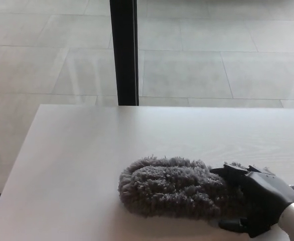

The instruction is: The robot uses its right hand to pick up the duster kept in the middle of the desk and use it to wipe the desk by swiping its surface twice

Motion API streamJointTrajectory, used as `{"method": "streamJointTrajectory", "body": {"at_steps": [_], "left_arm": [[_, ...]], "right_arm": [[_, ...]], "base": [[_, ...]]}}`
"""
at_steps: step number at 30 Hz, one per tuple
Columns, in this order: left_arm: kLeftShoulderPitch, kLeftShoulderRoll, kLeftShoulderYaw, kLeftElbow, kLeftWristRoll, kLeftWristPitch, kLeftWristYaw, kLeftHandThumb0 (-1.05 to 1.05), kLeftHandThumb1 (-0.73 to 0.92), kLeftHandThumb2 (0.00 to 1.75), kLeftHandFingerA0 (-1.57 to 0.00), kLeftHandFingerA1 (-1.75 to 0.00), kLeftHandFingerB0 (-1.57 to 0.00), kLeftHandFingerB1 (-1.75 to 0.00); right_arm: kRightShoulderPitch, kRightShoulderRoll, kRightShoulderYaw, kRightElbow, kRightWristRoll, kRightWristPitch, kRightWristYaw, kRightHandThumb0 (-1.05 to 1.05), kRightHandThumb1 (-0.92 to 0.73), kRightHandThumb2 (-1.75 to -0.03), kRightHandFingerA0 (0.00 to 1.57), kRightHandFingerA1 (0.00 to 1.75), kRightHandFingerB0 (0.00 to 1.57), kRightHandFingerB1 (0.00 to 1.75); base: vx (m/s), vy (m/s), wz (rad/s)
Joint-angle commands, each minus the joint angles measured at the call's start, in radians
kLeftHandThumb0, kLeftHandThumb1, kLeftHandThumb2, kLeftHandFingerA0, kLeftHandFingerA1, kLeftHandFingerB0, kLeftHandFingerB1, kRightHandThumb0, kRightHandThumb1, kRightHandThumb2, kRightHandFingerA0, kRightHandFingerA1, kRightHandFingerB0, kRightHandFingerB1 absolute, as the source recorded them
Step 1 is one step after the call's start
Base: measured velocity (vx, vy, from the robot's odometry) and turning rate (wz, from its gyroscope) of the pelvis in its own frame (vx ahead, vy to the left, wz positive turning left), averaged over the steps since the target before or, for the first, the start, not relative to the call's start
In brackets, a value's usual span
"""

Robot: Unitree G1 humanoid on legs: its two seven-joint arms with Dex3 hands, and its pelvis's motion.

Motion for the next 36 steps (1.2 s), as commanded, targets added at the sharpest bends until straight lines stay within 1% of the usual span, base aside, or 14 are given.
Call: {"method": "streamJointTrajectory", "body": {"at_steps": [1, 2, 4, 6, 8, 9, 10, 17, 19, 20, 27, 30, 33, 36], "left_arm": [[-0.005, 0.044, -0.019, 0.015, -0.005, 0.012, -0.03, -0.56, 0.59, 0.58, -0.49, -0.57, -0.35, -0.39], [-0.005, 0.047, -0.028, 0.014, 0.004, 0.01, -0.028, -0.56, 0.61, 0.58, -0.49, -0.54, -0.34, -0.38], [-0.006, 0.049, -0.026, 0.011, -0.004, 0.018, -0.035, -0.56, 0.6, 0.58, -0.49, -0.54, -0.35, -0.38], [-0.011, 0.048, -0.02, 0.016, -0.014, 0.025, -0.055, -0.54, 0.59, 0.58, -0.44, -0.57, -0.33, -0.39], [-0.015, 0.044, -0.029, 0.016, -0.007, 0.028, -0.042, -0.55, 0.6, 0.58, -0.49, -0.55, -0.35, -0.39], [-0.016, 0.043, -0.03, 0.017, -0.008, 0.029, -0.04, -0.55, 0.6, 0.58, -0.49, -0.55, -0.35, -0.39], [-0.016, 0.044, -0.019, 0.011, -0.025, 0.039, -0.065, -0.53, 0.59, 0.57, -0.43, -0.57, -0.31, -0.41], [-0.022, 0.049, -0.032, 0.017, -0.008, 0.025, -0.055, -0.55, 0.6, 0.58, -0.49, -0.58, -0.36, -0.41], [-0.024, 0.051, -0.042, 0.018, 0.002, 0.019, -0.061, -0.54, 0.61, 0.58, -0.46, -0.57, -0.37, -0.42], [-0.028, 0.052, -0.037, 0.016, -0.008, 0.029, -0.084, -0.54, 0.61, 0.58, -0.46, -0.58, -0.36, -0.41], [-0.035, 0.059, -0.039, 0.02, -0.01, 0.027, -0.107, -0.54, 0.6, 0.58, -0.42, -0.55, -0.3, -0.39], [-0.033, 0.063, -0.049, 0.013, -0.002, 0.02, -0.111, -0.54, 0.61, 0.57, -0.42, -0.53, -0.3, -0.38], [-0.031, 0.064, -0.054, 0.012, 0.002, 0.008, -0.115, -0.55, 0.62, 0.58, -0.42, -0.53, -0.27, -0.38], [-0.039, 0.069, -0.057, 0.018, 0.003, 0.011, -0.124, -0.54, 0.62, 0.58, -0.41, -0.51, -0.3, -0.37]], "right_arm": [[-0.089, -0.036, 0.097, 0.166, -0.248, -0.251, -0.21, -0.24, -0.82, -0.68, 0.55, 1.11, 0.25, 0.49], [-0.095, -0.039, 0.101, 0.178, -0.255, -0.275, -0.234, -0.23, -0.79, -0.75, 0.63, 1.15, 0.28, 0.53], [-0.104, -0.045, 0.112, 0.195, -0.271, -0.303, -0.272, -0.25, -0.77, -0.81, 0.73, 0.95, 0.32, 0.61], [-0.109, -0.053, 0.121, 0.211, -0.29, -0.314, -0.304, -0.25, -0.75, -0.83, 0.77, 0.96, 0.37, 0.68], [-0.111, -0.063, 0.136, 0.25, -0.322, -0.339, -0.382, -0.25, -0.71, -0.87, 0.74, 1.56, 0.67, 0.96], [-0.115, -0.064, 0.14, 0.261, -0.331, -0.344, -0.403, -0.25, -0.71, -0.87, 0.74, 1.56, 0.67, 0.96], [-0.121, -0.069, 0.152, 0.282, -0.352, -0.36, -0.449, -0.25, -0.66, -1.01, 0.77, 1.75, 0.72, 1.61], [-0.142, -0.062, 0.196, 0.361, -0.425, -0.413, -0.672, -0.24, -0.59, -1.12, 0.98, 1.75, 0.74, 1.65], [-0.136, -0.056, 0.198, 0.368, -0.419, -0.425, -0.678, -0.26, -0.63, -1.03, 0.96, 1.75, 0.69, 1.61], [-0.129, -0.053, 0.206, 0.366, -0.422, -0.429, -0.68, -0.24, -0.61, -1.02, 0.98, 1.75, 0.65, 1.71], [-0.099, -0.031, 0.262, 0.342, -0.489, -0.415, -0.785, -0.24, -0.51, -1.09, 0.99, 1.75, 0.7, 1.61], [-0.076, 0.015, 0.322, 0.34, -0.55, -0.407, -0.913, -0.22, -0.48, -1.14, 0.97, 1.75, 0.65, 1.74], [-0.062, 0.03, 0.351, 0.324, -0.57, -0.399, -0.943, -0.22, -0.44, -1.23, 0.94, 1.75, 0.66, 1.75], [-0.048, 0.059, 0.391, 0.304, -0.604, -0.397, -1.015, -0.23, -0.52, -1.16, 0.91, 1.75, 0.71, 1.64]], "base": [[0.0, 0.0, 0.0], [0.0, 0.0, 0.0], [0.0, 0.0, 0.0], [0.0, 0.0, 0.0], [0.0, 0.0, 0.0], [0.0, 0.0, 0.0], [0.0, 0.0, 0.0], [0.0, 0.0, 0.0], [0.0, 0.0, 0.0], [0.0, 0.0, 0.0], [0.0, 0.0, 0.0], [0.0, 0.0, 0.0], [0.0, 0.0, 0.0], [0.0, 0.0, 0.0]]}}
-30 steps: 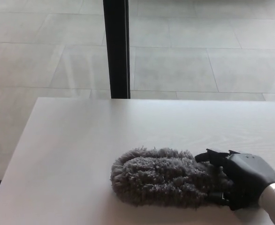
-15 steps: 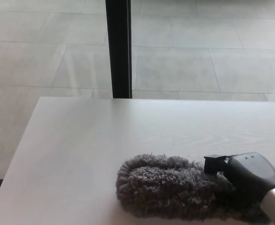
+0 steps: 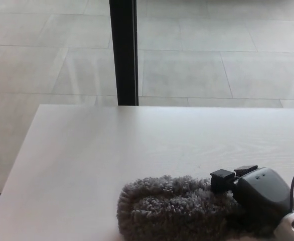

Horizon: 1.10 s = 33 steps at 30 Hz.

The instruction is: The robot uses its right hand to pick up the duster kept in the middle of the desk and use it to wipe the desk by swiping its surface twice

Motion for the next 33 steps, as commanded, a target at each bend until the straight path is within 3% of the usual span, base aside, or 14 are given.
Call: {"method": "streamJointTrajectory", "body": {"at_steps": [1, 5, 6, 7, 8, 9, 15, 16, 18, 20, 23, 27, 30, 33], "left_arm": [[-0.007, 0.065, -0.02, 0.012, 0.001, 0.015, -0.07, -0.57, 0.61, 0.58, -0.42, -0.53, -0.33, -0.38], [-0.006, 0.061, -0.035, 0.009, 0.013, -0.002, -0.065, -0.57, 0.63, 0.59, -0.43, -0.5, -0.35, -0.38], [-0.007, 0.062, -0.035, 0.012, 0.013, -0.003, -0.069, -0.56, 0.63, 0.59, -0.43, -0.5, -0.34, -0.38], [-0.007, 0.061, -0.029, 0.015, 0.005, -0.001, -0.073, -0.58, 0.61, 0.59, -0.43, -0.52, -0.35, -0.38], [-0.009, 0.061, -0.02, 0.016, -0.005, 0.007, -0.074, -0.56, 0.6, 0.58, -0.42, -0.53, -0.38, -0.4], [-0.009, 0.061, -0.02, 0.016, -0.005, 0.008, -0.071, -0.57, 0.61, 0.58, -0.44, -0.52, -0.38, -0.39], [-0.01, 0.062, -0.017, 0.011, -0.012, 0.007, -0.074, -0.55, 0.61, 0.58, -0.44, -0.52, -0.37, -0.4], [-0.009, 0.061, -0.018, 0.011, -0.012, 0.007, -0.072, -0.54, 0.63, 0.59, -0.43, -0.53, -0.37, -0.4], [-0.006, 0.061, -0.023, 0.008, -0.007, 0.0, -0.075, -0.56, 0.63, 0.59, -0.44, -0.52, -0.39, -0.41], [-0.007, 0.059, -0.013, 0.008, -0.018, 0.009, -0.076, -0.56, 0.59, 0.58, -0.46, -0.53, -0.42, -0.42], [-0.012, 0.059, -0.003, 0.005, -0.031, 0.015, -0.085, -0.56, 0.59, 0.58, -0.46, -0.55, -0.41, -0.41], [-0.032, 0.05, 0.011, 0.013, -0.041, 0.039, -0.066, -0.49, 0.6, 0.58, -0.51, -0.53, -0.47, -0.42], [-0.035, 0.046, 0.022, 0.013, -0.055, 0.041, -0.082, -0.47, 0.6, 0.58, -0.47, -0.57, -0.44, -0.43], [-0.033, 0.05, 0.006, 0.01, -0.039, 0.025, -0.087, -0.51, 0.61, 0.58, -0.47, -0.53, -0.41, -0.39]], "right_arm": [[0.078, 0.065, 0.185, -0.002, -0.316, -0.099, -0.419, -0.3, -0.59, -1.14, 0.89, 1.75, 0.68, 1.6], [0.077, 0.067, 0.267, -0.007, -0.386, -0.074, -0.467, -0.26, -0.49, -1.11, 0.91, 1.75, 0.71, 1.55], [0.078, 0.062, 0.279, -0.007, -0.393, -0.064, -0.459, -0.34, -0.48, -1.14, 1.22, 1.39, 0.89, 1.2], [0.072, 0.063, 0.289, 0.004, -0.395, -0.068, -0.473, -0.23, -0.42, -1.14, 1.01, 1.75, 0.77, 1.48], [0.058, 0.057, 0.299, 0.028, -0.399, -0.075, -0.481, -0.37, -0.51, -1.15, 1.24, 1.39, 0.86, 1.17], [0.045, 0.055, 0.307, 0.051, -0.4, -0.077, -0.493, -0.29, -0.53, -1.19, 1.05, 1.75, 0.77, 1.41], [-0.008, 0.012, 0.307, 0.105, -0.361, -0.108, -0.437, -0.28, -0.47, -1.18, 1.05, 1.75, 0.8, 1.33], [-0.029, -0.003, 0.306, 0.132, -0.36, -0.095, -0.419, -0.39, -0.38, -1.16, 1.34, 1.48, 0.96, 1.26], [-0.051, -0.013, 0.306, 0.159, -0.347, -0.116, -0.417, -0.27, -0.36, -1.2, 1.06, 1.75, 0.83, 1.49], [-0.07, -0.011, 0.319, 0.197, -0.359, -0.102, -0.442, -0.27, -0.39, -1.17, 1.04, 1.75, 0.83, 1.53], [-0.108, -0.004, 0.335, 0.275, -0.367, -0.086, -0.47, -0.26, -0.38, -1.12, 1.05, 1.75, 0.85, 1.44], [-0.113, -0.004, 0.241, 0.391, -0.236, -0.014, -0.233, -0.26, -0.55, -0.87, 1.1, 1.75, 0.71, 1.46], [-0.116, 0.001, 0.184, 0.452, -0.185, 0.012, -0.172, -0.28, -0.63, -0.8, 0.88, 1.73, 0.73, 1.49], [-0.12, 0.003, 0.112, 0.495, -0.135, 0.061, -0.123, -0.26, -0.58, -0.74, 0.91, 1.7, 0.81, 1.2]], "base": [[0.0, 0.0, 0.0], [0.0, 0.0, 0.0], [0.0, 0.0, 0.0], [0.0, 0.0, 0.0], [0.0, 0.0, 0.0], [0.0, 0.0, 0.0], [0.0, 0.0, 0.0], [0.0, 0.0, 0.0], [0.0, 0.0, 0.0], [0.0, 0.0, 0.0], [0.0, 0.0, 0.0], [0.0, 0.0, 0.0], [0.0, 0.0, 0.0], [0.0, 0.0, 0.0]]}}
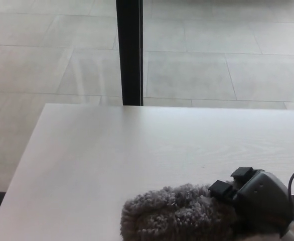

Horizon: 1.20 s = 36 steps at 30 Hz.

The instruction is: The robot uses its right hand to pick up the duster kept in the middle of the desk and use it to wipe the desk by swiping its surface twice

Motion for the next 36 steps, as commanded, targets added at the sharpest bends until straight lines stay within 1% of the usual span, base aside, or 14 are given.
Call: {"method": "streamJointTrajectory", "body": {"at_steps": [1, 5, 7, 10, 12, 14, 15, 17, 19, 21, 26, 27, 29, 36], "left_arm": [[-0.01, 0.033, 0.005, 0.009, -0.023, 0.021, -0.025, -0.5, 0.62, 0.58, -0.47, -0.5, -0.39, -0.38], [-0.007, 0.032, 0.02, 0.009, -0.04, 0.028, -0.035, -0.49, 0.61, 0.58, -0.48, -0.53, -0.44, -0.39], [-0.003, 0.031, 0.004, 0.003, -0.023, 0.016, -0.018, -0.52, 0.61, 0.59, -0.54, -0.53, -0.48, -0.39], [-0.002, 0.028, 0.007, 0.004, -0.03, 0.014, -0.037, -0.52, 0.62, 0.59, -0.48, -0.51, -0.44, -0.39], [0.0, 0.025, 0.001, 0.004, -0.025, 0.005, -0.031, -0.54, 0.6, 0.59, -0.55, -0.51, -0.48, -0.39], [-0.003, 0.024, 0.0, 0.008, -0.022, 0.004, -0.019, -0.53, 0.6, 0.58, -0.56, -0.53, -0.48, -0.39], [0.0, 0.023, 0.013, 0.004, -0.04, 0.007, -0.047, -0.51, 0.61, 0.58, -0.5, -0.55, -0.45, -0.4], [0.008, 0.024, 0.006, -0.003, -0.034, -0.004, -0.046, -0.54, 0.61, 0.59, -0.51, -0.54, -0.46, -0.39], [0.008, 0.025, 0.006, -0.003, -0.035, 0.002, -0.048, -0.52, 0.64, 0.59, -0.47, -0.53, -0.42, -0.39], [0.013, 0.026, 0.007, -0.004, -0.038, 0.004, -0.064, -0.53, 0.62, 0.59, -0.48, -0.52, -0.44, -0.38], [0.021, 0.023, 0.008, -0.01, -0.041, -0.009, -0.077, -0.54, 0.63, 0.59, -0.47, -0.48, -0.45, -0.38], [0.021, 0.02, 0.012, -0.011, -0.046, -0.005, -0.078, -0.53, 0.62, 0.59, -0.46, -0.49, -0.46, -0.39], [0.019, 0.018, 0.012, -0.008, -0.044, -0.011, -0.069, -0.54, 0.61, 0.59, -0.49, -0.48, -0.47, -0.39], [0.019, 0.023, 0.017, -0.013, -0.05, -0.013, -0.074, -0.55, 0.61, 0.59, -0.48, -0.52, -0.48, -0.4]], "right_arm": [[0.026, -0.022, -0.114, 0.168, 0.073, 0.131, 0.245, -0.24, -0.55, -0.77, 0.91, 1.73, 0.79, 1.29], [0.036, -0.017, -0.236, 0.205, 0.161, 0.192, 0.288, -0.19, -0.56, -0.82, 0.89, 1.75, 0.66, 1.68], [0.039, -0.01, -0.304, 0.22, 0.211, 0.235, 0.371, -0.26, -0.63, -0.68, 0.9, 1.75, 0.72, 0.89], [0.063, -0.01, -0.377, 0.232, 0.253, 0.277, 0.39, -0.22, -0.57, -0.7, 0.88, 1.75, 0.69, 1.43], [0.082, -0.008, -0.43, 0.244, 0.285, 0.315, 0.408, -0.36, -0.51, -0.93, 1.11, 1.32, 0.79, 1.01], [0.107, -0.016, -0.476, 0.254, 0.306, 0.325, 0.417, -0.27, -0.68, -0.61, 0.83, 1.75, 0.74, 1.08], [0.119, -0.015, -0.505, 0.259, 0.322, 0.334, 0.414, -0.34, -0.51, -0.93, 1.13, 1.33, 0.79, 0.98], [0.133, -0.02, -0.523, 0.275, 0.315, 0.397, 0.451, -0.35, -0.77, -0.63, 0.82, 1.75, 0.61, 1.54], [0.14, -0.015, -0.538, 0.288, 0.307, 0.465, 0.466, -0.4, -0.55, -0.96, 1.12, 1.34, 0.8, 1.11], [0.15, -0.021, -0.54, 0.291, 0.294, 0.478, 0.483, -0.32, -0.78, -0.63, 0.79, 1.75, 0.62, 1.42], [0.145, -0.04, -0.556, 0.297, 0.286, 0.545, 0.555, -0.42, -0.79, -0.63, 0.71, 1.73, 0.62, 1.12], [0.146, -0.044, -0.56, 0.3, 0.286, 0.564, 0.56, -0.43, -0.79, -0.64, 0.74, 1.73, 0.6, 1.33], [0.143, -0.053, -0.594, 0.304, 0.314, 0.584, 0.593, -0.43, -0.75, -0.64, 0.72, 1.69, 0.62, 0.96], [0.136, -0.076, -0.66, 0.307, 0.351, 0.64, 0.653, -0.4, -0.69, -0.63, 0.7, 1.62, 0.64, 0.67]], "base": [[0.0, 0.0, 0.0], [0.0, 0.0, 0.0], [0.0, 0.0, 0.0], [0.0, 0.0, 0.0], [0.0, 0.0, 0.0], [0.0, 0.0, 0.0], [0.0, 0.0, 0.0], [0.0, 0.0, 0.0], [0.0, 0.0, 0.0], [0.0, 0.0, 0.0], [0.0, 0.0, 0.0], [0.0, 0.0, 0.0], [0.0, 0.0, 0.0], [0.0, 0.0, 0.0]]}}
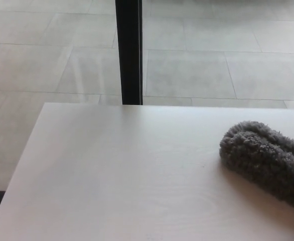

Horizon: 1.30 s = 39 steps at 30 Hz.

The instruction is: The robot uses its right hand to pick up the duster kept in the middle of the desk and use it to wipe the desk by swiping its surface twice

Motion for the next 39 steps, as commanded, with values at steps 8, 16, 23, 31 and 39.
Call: {"method": "streamJointTrajectory", "body": {"at_steps": [8, 16, 23, 31, 39], "left_arm": [[0.004, 0.022, 0.03, -0.003, -0.054, 0.006, -0.044, -0.5, 0.6, 0.58, -0.47, -0.54, -0.48, -0.42], [0.003, 0.028, 0.035, 0.0, -0.057, 0.01, -0.036, -0.48, 0.61, 0.58, -0.51, -0.52, -0.5, -0.41], [0.0, 0.02, 0.032, -0.011, -0.045, -0.006, -0.051, -0.49, 0.63, 0.59, -0.48, -0.53, -0.48, -0.42], [-0.007, 0.028, 0.03, -0.018, -0.052, -0.008, -0.069, -0.52, 0.6, 0.59, -0.46, -0.52, -0.48, -0.42], [-0.025, 0.03, 0.025, -0.007, -0.048, -0.007, -0.057, -0.52, 0.6, 0.58, -0.48, -0.54, -0.5, -0.43]], "right_arm": [[0.068, -0.099, -0.179, 0.089, 0.161, 0.412, 0.375, -0.38, -0.71, -0.61, 0.65, 1.63, 0.54, 0.65], [0.07, -0.088, -0.25, 0.051, 0.192, 0.36, 0.399, -0.42, -0.7, -0.64, 0.66, 1.53, 0.63, 0.71], [-0.035, 0.034, -0.2, -0.055, 0.146, 0.39, 0.426, -0.35, -0.74, -0.62, 0.73, 1.49, 0.51, 0.52], [-0.07, 0.252, -0.071, -0.202, 0.077, 0.444, 0.393, -0.37, -0.73, -0.62, 0.77, 1.49, 0.68, 1.02], [0.095, 0.373, 0.085, -0.397, 0.019, 0.506, 0.376, -0.36, -0.69, -0.65, 0.78, 1.57, 0.58, 0.76]], "base": [[0.0, 0.0, 0.0], [0.0, 0.0, 0.0], [0.0, 0.0, 0.0], [0.0, 0.0, 0.0], [0.0, 0.0, 0.0]]}}
